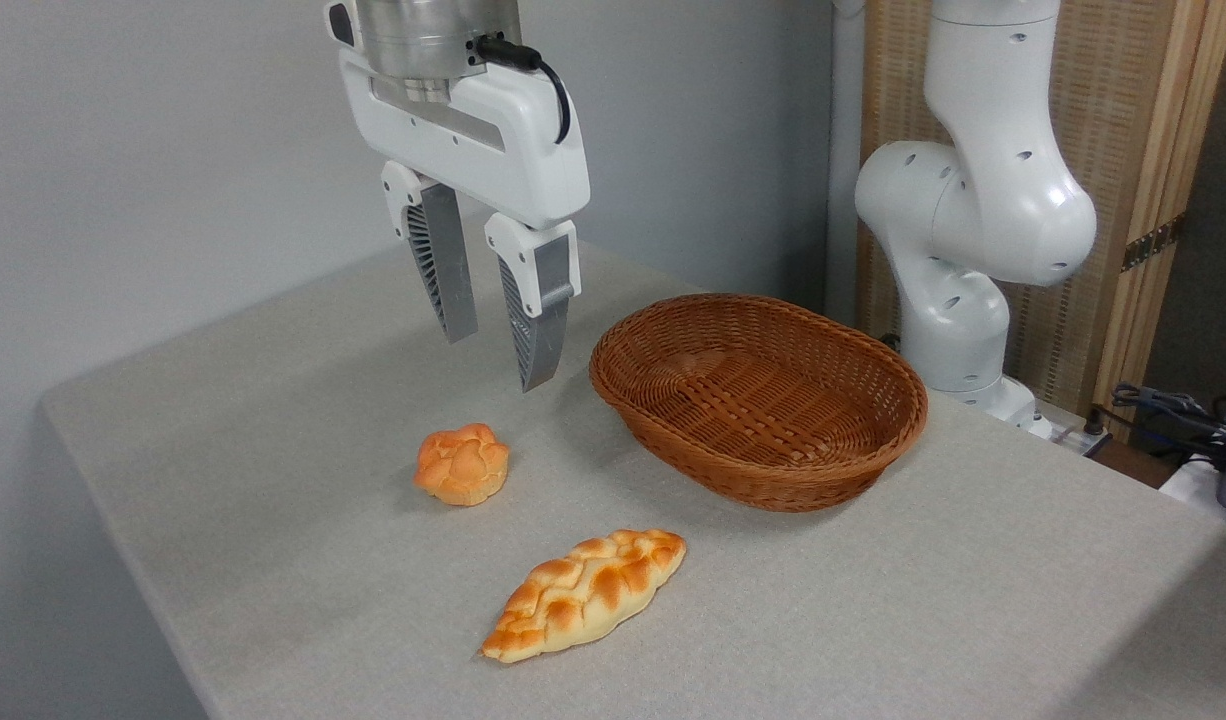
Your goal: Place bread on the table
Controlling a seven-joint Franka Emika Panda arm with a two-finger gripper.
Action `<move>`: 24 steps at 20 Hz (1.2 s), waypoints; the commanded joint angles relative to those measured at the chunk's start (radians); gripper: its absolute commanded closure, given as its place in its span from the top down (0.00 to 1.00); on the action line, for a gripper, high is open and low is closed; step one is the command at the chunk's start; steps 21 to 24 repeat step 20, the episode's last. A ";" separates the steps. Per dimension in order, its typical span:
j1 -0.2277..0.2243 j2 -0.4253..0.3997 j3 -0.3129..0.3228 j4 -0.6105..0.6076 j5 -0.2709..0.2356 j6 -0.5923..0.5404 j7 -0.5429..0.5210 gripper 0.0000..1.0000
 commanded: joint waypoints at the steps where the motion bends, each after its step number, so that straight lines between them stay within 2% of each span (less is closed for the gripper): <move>1: -0.021 0.013 0.006 0.027 0.005 -0.024 -0.001 1.00; 4: 0.001 0.015 -0.035 0.026 0.008 -0.024 -0.003 1.00; 6: 0.002 0.015 -0.038 0.027 0.008 -0.024 -0.001 1.00; 9: 0.045 0.017 -0.087 0.027 0.008 -0.024 0.012 1.00; 12: 0.050 0.016 -0.087 0.027 0.008 -0.022 0.048 1.00; 24: 0.050 0.015 -0.077 0.029 0.002 -0.022 0.051 1.00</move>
